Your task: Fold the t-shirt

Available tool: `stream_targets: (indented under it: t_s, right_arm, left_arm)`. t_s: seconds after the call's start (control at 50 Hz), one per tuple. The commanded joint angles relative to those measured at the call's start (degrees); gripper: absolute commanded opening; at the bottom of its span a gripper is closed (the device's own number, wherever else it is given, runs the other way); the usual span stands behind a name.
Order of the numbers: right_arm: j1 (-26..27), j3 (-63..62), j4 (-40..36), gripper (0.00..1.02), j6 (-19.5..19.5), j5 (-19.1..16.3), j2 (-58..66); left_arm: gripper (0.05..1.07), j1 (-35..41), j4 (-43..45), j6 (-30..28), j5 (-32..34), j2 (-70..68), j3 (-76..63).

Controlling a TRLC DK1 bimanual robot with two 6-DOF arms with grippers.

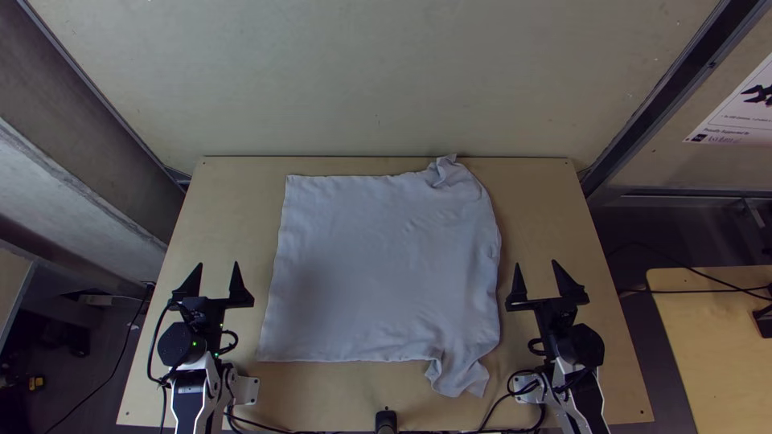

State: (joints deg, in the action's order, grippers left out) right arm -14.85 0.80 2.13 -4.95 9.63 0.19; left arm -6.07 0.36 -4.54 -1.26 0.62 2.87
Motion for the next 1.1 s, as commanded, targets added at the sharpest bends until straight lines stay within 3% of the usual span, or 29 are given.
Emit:
stream_targets:
  t_s: [0.0,1.08]
  right_arm:
    - [0.26,-0.62,-0.64,0.99,0.29,0.30,-0.27]
    - [0.44,-0.62,-0.72,0.99,0.20,0.30,-0.36]
  left_arm:
    - [1.03,0.18,-0.71,0.49,0.20,-0.62,-2.70]
    - [1.03,0.18,-0.89,0.67,1.17,-0.62,-2.70]
